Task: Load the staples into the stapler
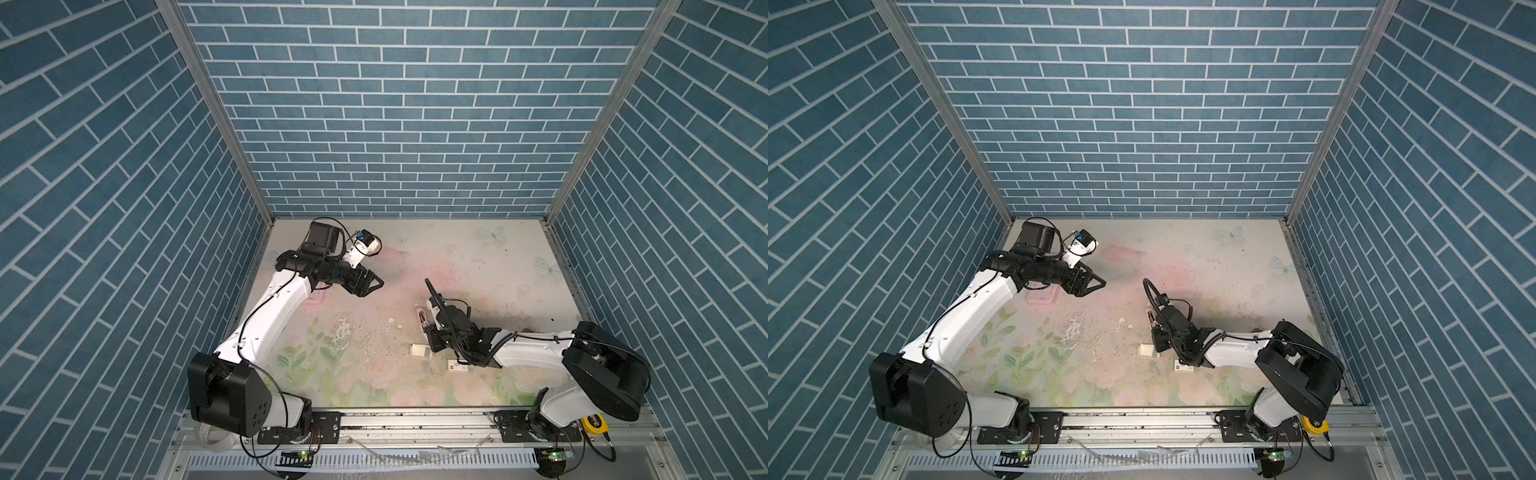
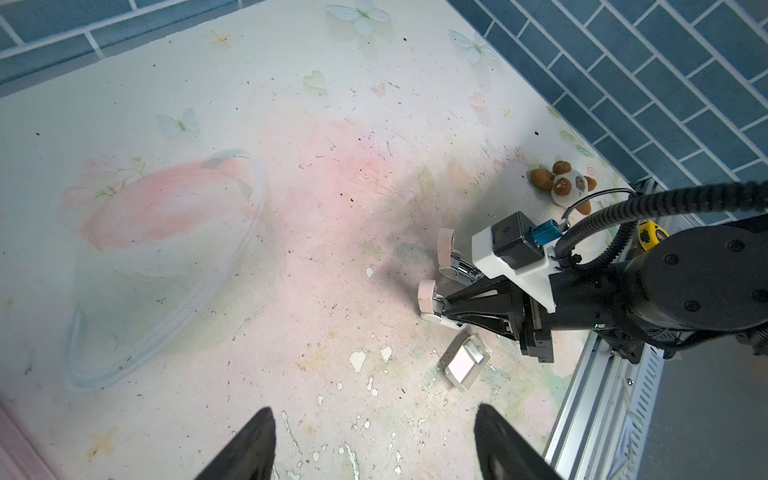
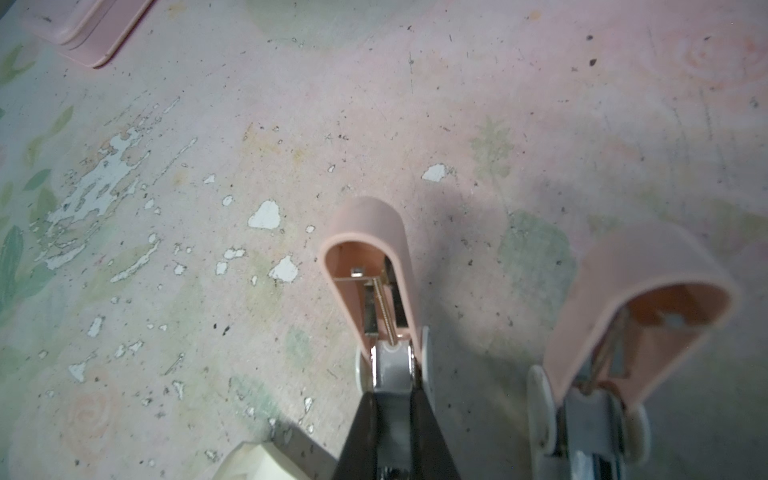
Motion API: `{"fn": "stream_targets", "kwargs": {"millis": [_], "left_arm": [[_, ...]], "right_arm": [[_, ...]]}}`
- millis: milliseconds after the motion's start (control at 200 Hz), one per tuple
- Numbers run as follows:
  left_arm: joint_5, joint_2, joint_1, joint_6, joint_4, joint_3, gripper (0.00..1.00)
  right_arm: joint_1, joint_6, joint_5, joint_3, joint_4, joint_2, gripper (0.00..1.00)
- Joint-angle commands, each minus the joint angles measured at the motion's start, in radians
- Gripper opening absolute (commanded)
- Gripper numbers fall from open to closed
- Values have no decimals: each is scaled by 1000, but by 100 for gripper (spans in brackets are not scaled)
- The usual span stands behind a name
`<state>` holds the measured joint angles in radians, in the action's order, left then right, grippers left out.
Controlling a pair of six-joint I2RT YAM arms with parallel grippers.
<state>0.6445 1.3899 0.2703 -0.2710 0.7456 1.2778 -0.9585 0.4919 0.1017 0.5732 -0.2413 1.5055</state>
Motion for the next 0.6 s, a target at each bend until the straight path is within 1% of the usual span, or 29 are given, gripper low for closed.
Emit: {"fn": "stream_targets", "kwargs": {"millis": [0,595], "left_arm": [[-12,-26,-9,-15,6,-9,77],[-18,-34,-9,-17,8,-9,77]], "right_arm": [[-13,-24,2,-6,59,4,0],[-32,-23,29,-7,86,-12,0]]}}
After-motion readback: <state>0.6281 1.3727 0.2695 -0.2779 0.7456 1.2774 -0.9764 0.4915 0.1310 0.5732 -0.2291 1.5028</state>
